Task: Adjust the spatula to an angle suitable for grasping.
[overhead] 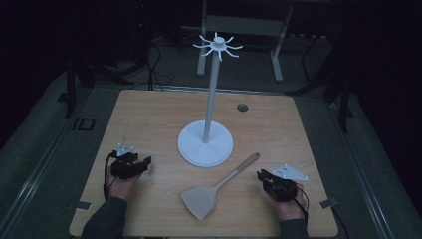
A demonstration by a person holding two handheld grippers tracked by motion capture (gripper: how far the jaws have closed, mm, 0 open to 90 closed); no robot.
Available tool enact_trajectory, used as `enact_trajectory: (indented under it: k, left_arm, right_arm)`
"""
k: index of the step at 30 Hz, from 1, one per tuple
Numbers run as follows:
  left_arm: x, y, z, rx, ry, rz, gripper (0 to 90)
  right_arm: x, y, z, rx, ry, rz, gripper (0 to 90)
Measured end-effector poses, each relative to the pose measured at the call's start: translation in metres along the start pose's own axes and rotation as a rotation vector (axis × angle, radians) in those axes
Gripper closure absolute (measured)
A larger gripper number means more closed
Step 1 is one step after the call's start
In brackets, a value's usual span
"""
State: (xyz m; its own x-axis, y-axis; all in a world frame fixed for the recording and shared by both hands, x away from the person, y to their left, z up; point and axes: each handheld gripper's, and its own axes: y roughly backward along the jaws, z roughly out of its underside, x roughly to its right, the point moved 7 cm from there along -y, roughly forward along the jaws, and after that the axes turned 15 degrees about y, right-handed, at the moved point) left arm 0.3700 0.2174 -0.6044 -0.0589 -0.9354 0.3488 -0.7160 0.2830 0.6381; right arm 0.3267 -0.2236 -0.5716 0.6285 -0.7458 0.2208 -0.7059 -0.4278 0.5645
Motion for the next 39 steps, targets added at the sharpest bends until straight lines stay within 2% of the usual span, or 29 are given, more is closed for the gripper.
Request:
enact_trajectory:
  k: [3, 6, 7, 8, 10, 15, 39]
  left_arm:
    - [0.000, 0.000, 0.000, -0.001, 0.000, 0.001, 42.1]
    - [0.000, -0.001, 0.000, -0.001, 0.000, 0.000, 42.0]
    - [-0.001, 0.000, 0.000, -0.001, 0.000, 0.001, 42.0]
    - [-0.001, 0.000, 0.000, -0.001, 0.001, 0.001, 41.9]
    - [-0.001, 0.000, 0.000, 0.002, 0.000, -0.001, 42.0]
    - [-0.002, 0.000, 0.000, 0.002, 0.004, -0.001, 42.0]
    - [-0.001, 0.000, 0.000, 0.001, -0.003, 0.001, 41.8]
  right_arm:
    - [-0.006, -0.009, -0.002, -0.028, 0.005, -0.014, 88.2]
    - [-0.007, -0.018, -0.002, -0.061, 0.012, -0.005, 89.6]
    - [-0.006, -0.022, -0.002, -0.071, 0.013, 0.002, 89.7]
    - [-0.003, -0.034, -0.001, -0.098, -0.019, 0.000, 89.8]
    - [0.001, -0.044, 0.001, -0.135, -0.023, 0.003, 89.8]
    - [0.008, -0.059, 0.001, -0.166, -0.045, 0.018, 89.9]
    - [0.017, -0.098, -0.023, -0.169, -0.054, 0.016, 90.0]
